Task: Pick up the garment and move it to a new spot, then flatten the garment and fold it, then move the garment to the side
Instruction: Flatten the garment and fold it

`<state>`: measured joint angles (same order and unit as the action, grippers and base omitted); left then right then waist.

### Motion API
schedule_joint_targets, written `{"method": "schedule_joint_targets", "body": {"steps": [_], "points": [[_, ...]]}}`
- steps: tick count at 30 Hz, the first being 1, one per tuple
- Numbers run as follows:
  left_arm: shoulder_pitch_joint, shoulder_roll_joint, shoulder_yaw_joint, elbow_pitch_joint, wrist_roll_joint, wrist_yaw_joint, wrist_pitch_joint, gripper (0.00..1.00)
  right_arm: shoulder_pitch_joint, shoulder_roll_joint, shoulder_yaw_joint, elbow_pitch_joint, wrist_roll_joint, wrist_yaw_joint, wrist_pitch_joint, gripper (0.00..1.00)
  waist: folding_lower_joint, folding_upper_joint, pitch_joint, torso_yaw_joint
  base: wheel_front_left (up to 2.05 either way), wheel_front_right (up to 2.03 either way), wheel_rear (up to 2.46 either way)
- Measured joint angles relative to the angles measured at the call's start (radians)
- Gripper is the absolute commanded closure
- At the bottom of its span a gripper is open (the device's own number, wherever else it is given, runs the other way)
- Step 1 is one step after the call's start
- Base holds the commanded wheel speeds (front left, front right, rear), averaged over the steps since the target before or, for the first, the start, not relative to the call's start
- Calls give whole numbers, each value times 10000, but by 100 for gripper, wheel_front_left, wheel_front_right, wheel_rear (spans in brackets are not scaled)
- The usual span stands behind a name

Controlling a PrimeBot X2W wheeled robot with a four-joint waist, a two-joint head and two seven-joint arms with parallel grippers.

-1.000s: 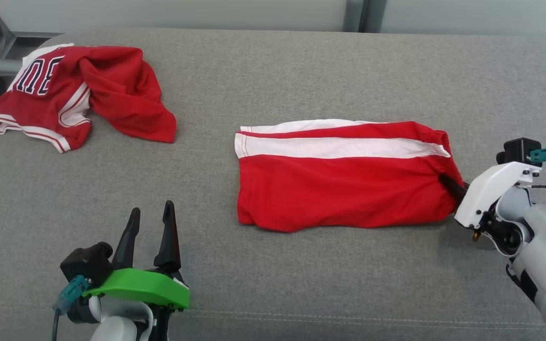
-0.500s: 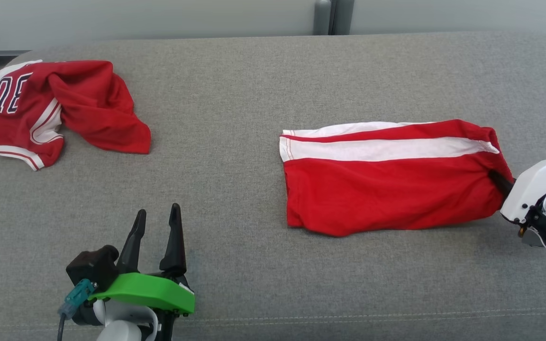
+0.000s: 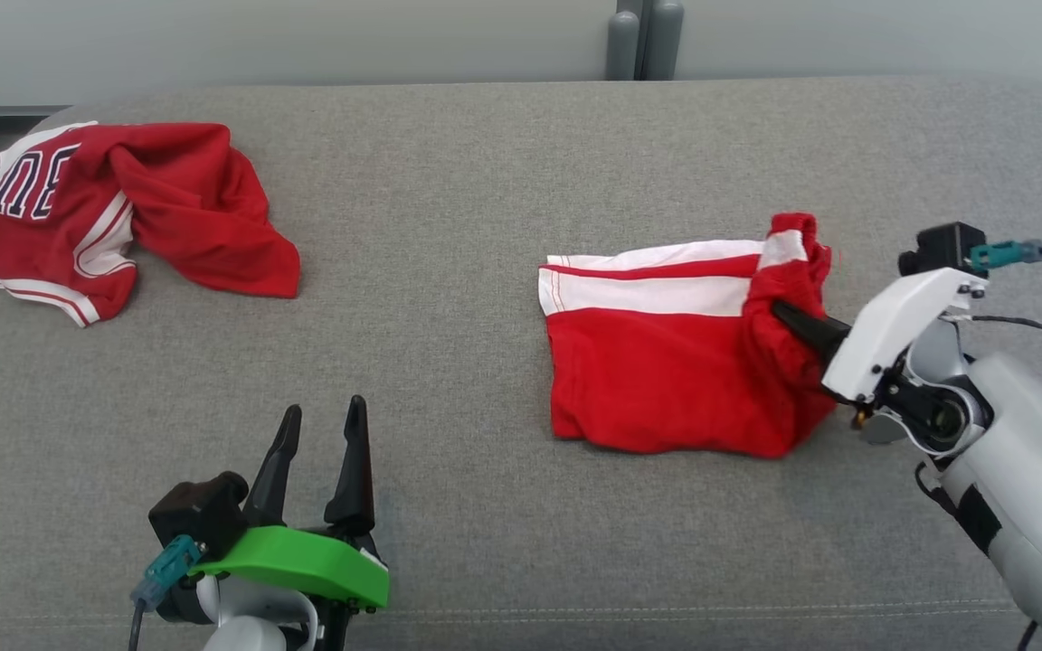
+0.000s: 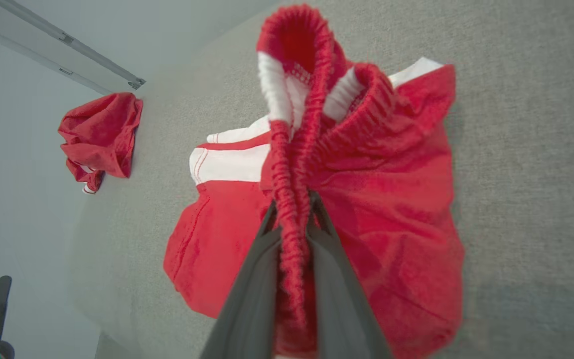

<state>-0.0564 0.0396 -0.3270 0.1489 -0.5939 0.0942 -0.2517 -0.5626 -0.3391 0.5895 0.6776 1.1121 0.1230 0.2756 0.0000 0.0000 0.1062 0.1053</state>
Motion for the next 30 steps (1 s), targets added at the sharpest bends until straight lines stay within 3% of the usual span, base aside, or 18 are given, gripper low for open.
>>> {"method": "schedule_joint_targets", "body": {"steps": [7, 18, 23, 25, 26, 28, 30], "points": [[1, 10, -153, 17, -148, 2, 0, 0, -300, 431, 366, -683, 161, 0, 399, 100, 0, 0, -107, 204, 0, 0, 0], [-1, 21, -623, 33, -591, 25, 0, 0, -340, 568, 673, 35, -35, -27, 872, 100, 0, 0, -259, 930, 0, 0, 0], [-6, 31, -880, 36, -696, 25, 0, 0, -471, 748, 702, 401, -40, -332, 961, 100, 0, 0, -304, 1364, 0, 0, 0], [-7, 31, -972, 48, -719, 25, 0, 0, -514, 842, 675, 541, -40, -470, 961, 76, 0, 0, -318, 1533, 0, 0, 0], [-9, 33, -1001, 50, -719, 25, 0, 0, -545, 886, 700, 610, -54, -516, 961, 69, 0, 0, -325, 1617, 0, 0, 0], [-12, 36, -1049, 59, -721, 25, 0, 0, -637, 938, 759, 744, -132, -568, 965, 66, 0, 0, -337, 1771, 0, 0, 0], [-15, 36, -1074, 81, -731, 27, 0, 0, -721, 984, 848, 892, -201, -642, 1020, 56, 0, 0, -350, 1910, 0, 0, 0]]}}
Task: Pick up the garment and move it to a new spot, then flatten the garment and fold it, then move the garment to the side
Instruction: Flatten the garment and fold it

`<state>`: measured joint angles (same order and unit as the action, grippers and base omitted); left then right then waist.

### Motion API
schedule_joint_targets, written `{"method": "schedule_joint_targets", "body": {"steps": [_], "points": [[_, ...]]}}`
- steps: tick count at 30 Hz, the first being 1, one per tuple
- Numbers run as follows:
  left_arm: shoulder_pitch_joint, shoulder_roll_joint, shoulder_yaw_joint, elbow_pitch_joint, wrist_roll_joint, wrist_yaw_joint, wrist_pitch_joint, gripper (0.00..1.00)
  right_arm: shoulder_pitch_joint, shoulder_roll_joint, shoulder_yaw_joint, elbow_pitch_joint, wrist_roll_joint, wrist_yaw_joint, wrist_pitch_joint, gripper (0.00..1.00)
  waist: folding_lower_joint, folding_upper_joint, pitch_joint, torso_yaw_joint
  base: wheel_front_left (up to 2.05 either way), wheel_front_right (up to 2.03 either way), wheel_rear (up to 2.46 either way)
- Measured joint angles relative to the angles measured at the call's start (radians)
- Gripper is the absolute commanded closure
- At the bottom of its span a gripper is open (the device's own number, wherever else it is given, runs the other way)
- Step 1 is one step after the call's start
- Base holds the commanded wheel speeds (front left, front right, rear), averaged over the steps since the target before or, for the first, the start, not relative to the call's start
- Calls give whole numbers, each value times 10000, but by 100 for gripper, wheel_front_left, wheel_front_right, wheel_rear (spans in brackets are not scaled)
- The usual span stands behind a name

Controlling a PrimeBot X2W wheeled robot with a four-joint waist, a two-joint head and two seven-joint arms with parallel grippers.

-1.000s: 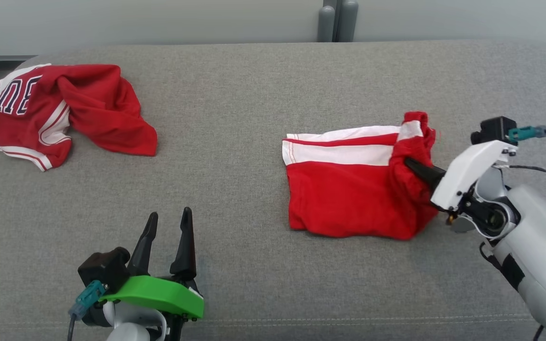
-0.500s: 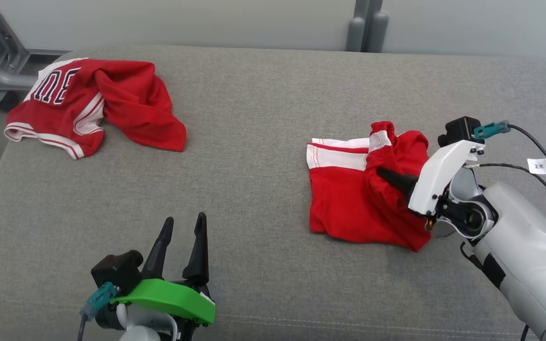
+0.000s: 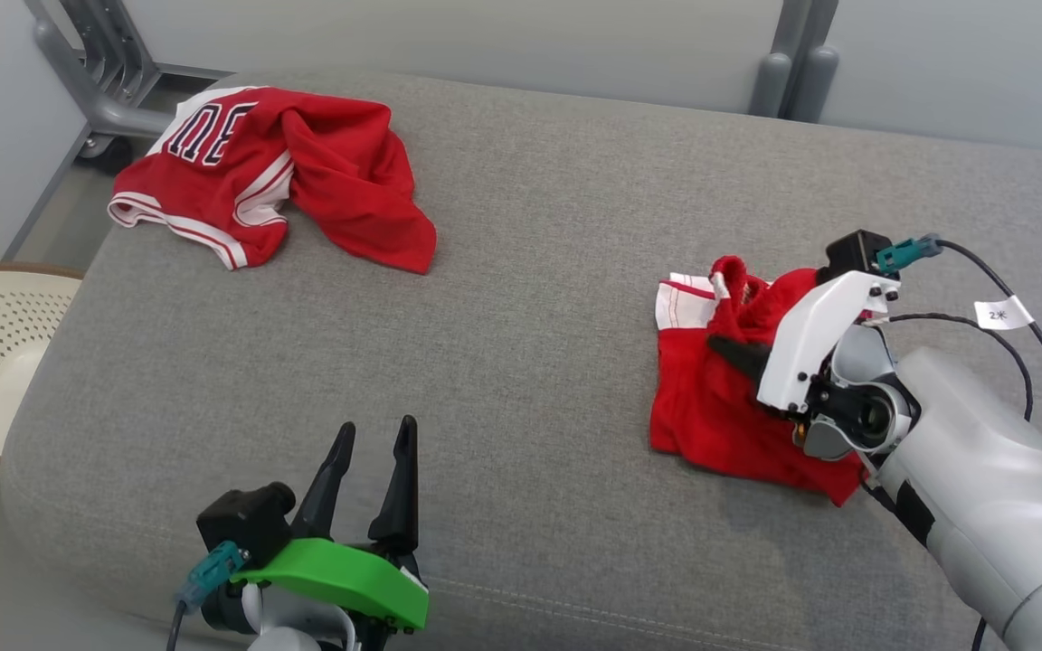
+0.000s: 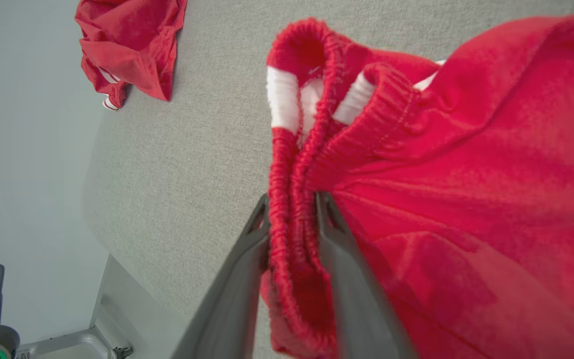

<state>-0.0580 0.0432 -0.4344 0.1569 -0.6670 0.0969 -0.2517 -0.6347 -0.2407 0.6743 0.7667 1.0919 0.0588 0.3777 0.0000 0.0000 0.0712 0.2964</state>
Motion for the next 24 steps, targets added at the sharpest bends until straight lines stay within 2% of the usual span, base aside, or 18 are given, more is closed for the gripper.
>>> {"method": "schedule_joint_targets", "body": {"steps": [1, 2, 3, 7, 15, 24], "points": [[-1, 0, -2, 10, -17, 0, 0, 0, -27, 33, 67, 69, -69, -8, 19, 49, 0, 0, -10, 57, 0, 0, 0], [0, 0, 23, 12, -19, 2, 0, 0, -42, 86, 128, 117, -125, -31, 21, 6, 0, 0, -23, 106, 0, 0, 0], [0, 4, 36, 12, -19, 6, 0, 0, -69, 157, 180, 163, -132, -79, 21, 0, 0, 0, -38, 138, 0, 0, 0], [0, 6, 119, 19, -19, 17, 0, 0, -277, 295, 472, 174, -487, -42, 17, 0, 0, 0, -111, 157, 0, 0, 0], [13, 12, 374, 79, 27, 92, 0, 0, -723, 395, 652, -127, -639, 274, -113, 0, 0, 0, -295, -159, 0, 0, 0], [42, 12, 625, -130, 236, 100, 0, 0, -867, -545, 138, -178, -740, 366, -738, 0, 0, 0, -497, -845, 0, 0, 0]]}}
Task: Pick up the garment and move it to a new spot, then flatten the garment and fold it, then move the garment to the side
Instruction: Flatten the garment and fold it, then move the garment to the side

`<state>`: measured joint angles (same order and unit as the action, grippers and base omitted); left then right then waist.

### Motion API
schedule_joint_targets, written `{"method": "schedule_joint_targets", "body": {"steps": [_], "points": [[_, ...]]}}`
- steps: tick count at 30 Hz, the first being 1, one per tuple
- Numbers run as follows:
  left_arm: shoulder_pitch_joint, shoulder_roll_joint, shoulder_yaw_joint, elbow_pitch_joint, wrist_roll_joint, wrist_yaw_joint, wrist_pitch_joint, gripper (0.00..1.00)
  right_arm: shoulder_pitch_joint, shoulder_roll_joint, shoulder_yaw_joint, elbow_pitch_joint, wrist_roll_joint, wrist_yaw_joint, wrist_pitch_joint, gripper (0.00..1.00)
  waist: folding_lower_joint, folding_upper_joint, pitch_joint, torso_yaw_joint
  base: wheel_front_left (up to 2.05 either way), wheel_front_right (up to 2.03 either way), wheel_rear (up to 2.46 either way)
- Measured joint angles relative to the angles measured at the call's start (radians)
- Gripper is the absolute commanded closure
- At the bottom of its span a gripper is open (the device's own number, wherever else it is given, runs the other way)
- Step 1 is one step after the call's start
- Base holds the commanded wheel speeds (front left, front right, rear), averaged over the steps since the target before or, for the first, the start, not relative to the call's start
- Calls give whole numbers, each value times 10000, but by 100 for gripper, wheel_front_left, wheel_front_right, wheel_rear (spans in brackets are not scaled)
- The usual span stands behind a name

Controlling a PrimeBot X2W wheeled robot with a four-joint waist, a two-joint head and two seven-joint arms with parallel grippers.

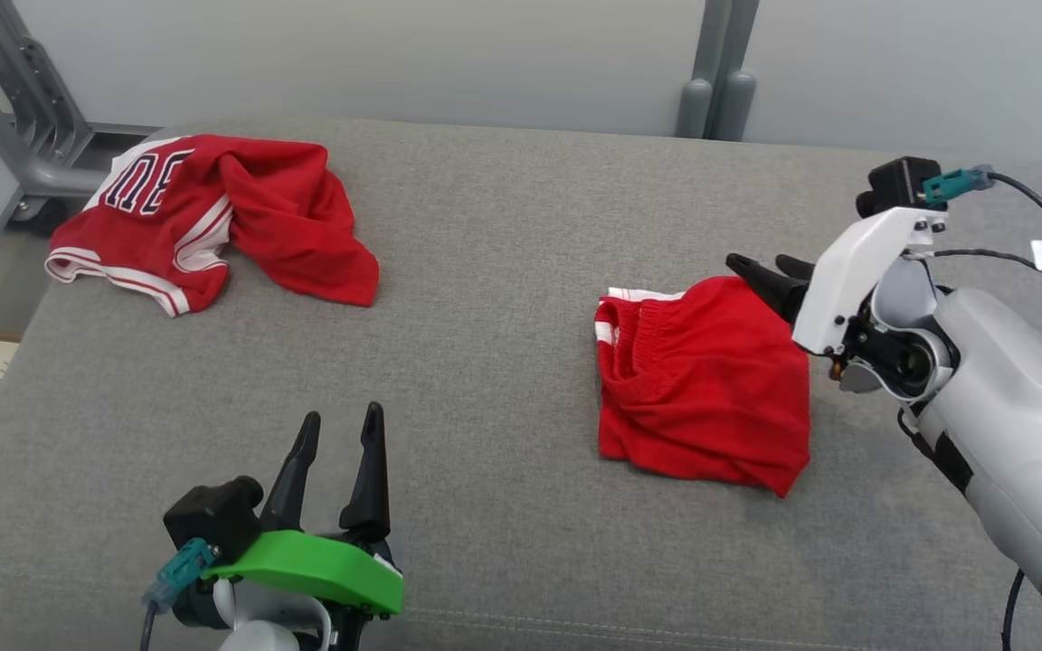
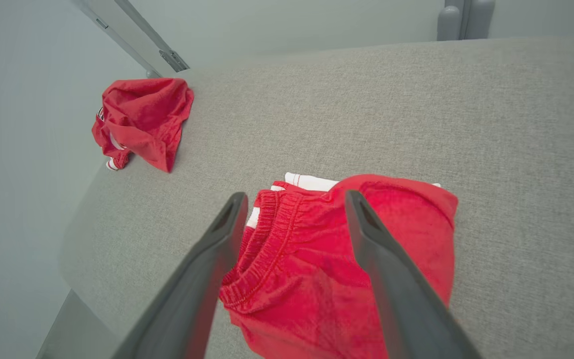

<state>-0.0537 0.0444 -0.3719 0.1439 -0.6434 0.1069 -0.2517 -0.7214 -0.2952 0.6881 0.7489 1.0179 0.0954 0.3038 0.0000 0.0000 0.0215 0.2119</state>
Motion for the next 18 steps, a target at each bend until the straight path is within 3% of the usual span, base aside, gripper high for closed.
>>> {"method": "schedule_joint_targets", "body": {"steps": [8, 18], "points": [[6, 6, -65, -316, 282, 6, 0, 0, 1001, -376, -464, 407, 403, -38, -399, 0, 0, 0, 243, -413, 0, 0, 0], [-36, 27, -148, -558, 426, 81, 4, 0, 1269, -368, -978, 663, 869, -92, -861, 0, 0, 0, 1041, -448, 0, 0, 0]]}}
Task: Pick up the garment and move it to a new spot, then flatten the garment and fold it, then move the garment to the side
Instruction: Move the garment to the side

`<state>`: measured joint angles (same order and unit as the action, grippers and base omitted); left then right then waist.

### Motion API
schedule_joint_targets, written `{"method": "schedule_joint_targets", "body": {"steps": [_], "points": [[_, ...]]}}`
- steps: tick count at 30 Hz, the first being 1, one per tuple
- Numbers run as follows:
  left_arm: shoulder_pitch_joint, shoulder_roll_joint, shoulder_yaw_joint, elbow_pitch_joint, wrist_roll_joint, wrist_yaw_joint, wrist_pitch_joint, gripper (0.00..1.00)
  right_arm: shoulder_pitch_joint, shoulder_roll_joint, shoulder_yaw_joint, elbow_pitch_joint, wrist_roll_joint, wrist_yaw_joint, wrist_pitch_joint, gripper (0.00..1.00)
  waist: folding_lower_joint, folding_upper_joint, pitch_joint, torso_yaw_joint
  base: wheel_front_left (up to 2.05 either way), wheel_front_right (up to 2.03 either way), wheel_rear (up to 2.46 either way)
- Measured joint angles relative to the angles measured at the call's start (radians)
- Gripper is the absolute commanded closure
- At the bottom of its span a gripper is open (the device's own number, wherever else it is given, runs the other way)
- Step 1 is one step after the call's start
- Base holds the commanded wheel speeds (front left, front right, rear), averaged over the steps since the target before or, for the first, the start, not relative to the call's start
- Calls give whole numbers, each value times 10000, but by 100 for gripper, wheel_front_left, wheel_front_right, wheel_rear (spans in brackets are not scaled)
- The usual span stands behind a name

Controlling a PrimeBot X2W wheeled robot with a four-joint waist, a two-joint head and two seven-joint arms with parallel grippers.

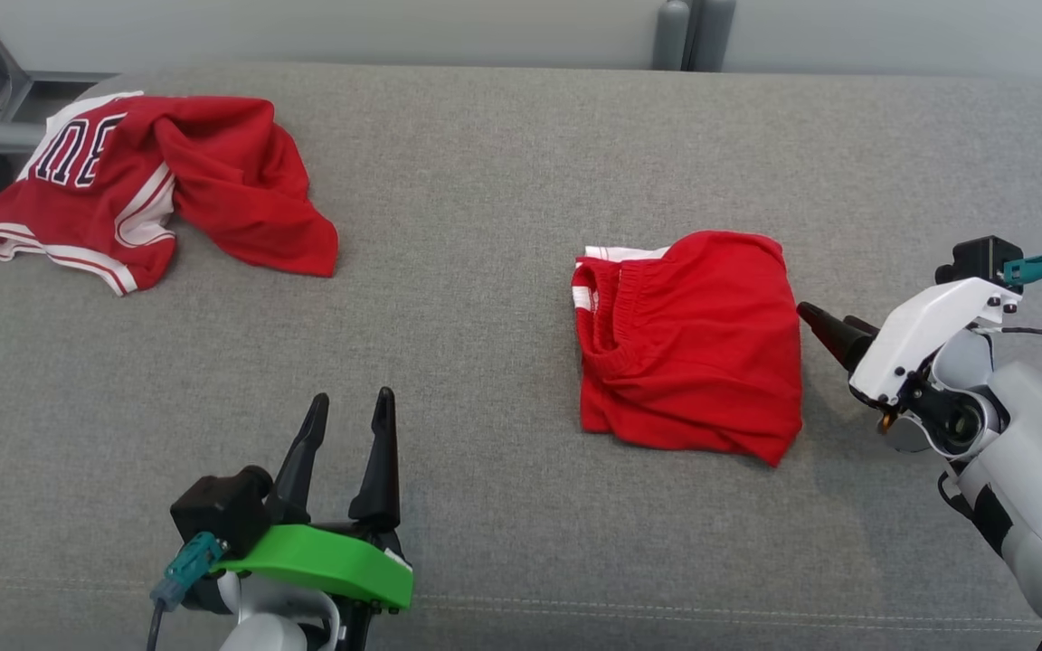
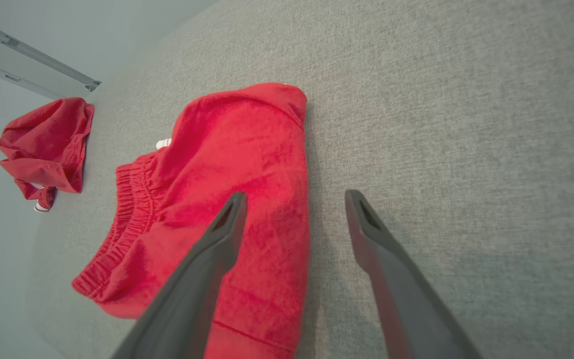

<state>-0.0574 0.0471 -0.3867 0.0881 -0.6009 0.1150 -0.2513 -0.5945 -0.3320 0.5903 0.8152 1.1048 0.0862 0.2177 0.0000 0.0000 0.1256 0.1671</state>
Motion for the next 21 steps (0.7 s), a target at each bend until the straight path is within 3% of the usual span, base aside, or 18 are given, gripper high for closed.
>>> {"method": "schedule_joint_targets", "body": {"steps": [17, 19, 20, 21], "points": [[-261, -2, -12, 38, 73, 2, 13, 0, -105, 410, -40, 489, 119, 42, -148, 0, 0, 0, 623, 472, 0, 0, 0], [-261, -2, -12, 42, 73, 2, 13, 0, -143, 407, -40, 545, 130, 96, -146, 47, 0, 0, 648, 492, 0, 0, 0], [-261, -2, -15, 40, 73, 2, 13, 0, -165, 405, -44, 579, 132, 98, -146, 60, 0, 0, 672, 501, 0, 0, 0], [-262, -2, -15, 42, 73, 2, 13, 0, -193, 399, -44, 623, 132, 104, -146, 60, 0, 0, 696, 513, 0, 0, 0]]}}
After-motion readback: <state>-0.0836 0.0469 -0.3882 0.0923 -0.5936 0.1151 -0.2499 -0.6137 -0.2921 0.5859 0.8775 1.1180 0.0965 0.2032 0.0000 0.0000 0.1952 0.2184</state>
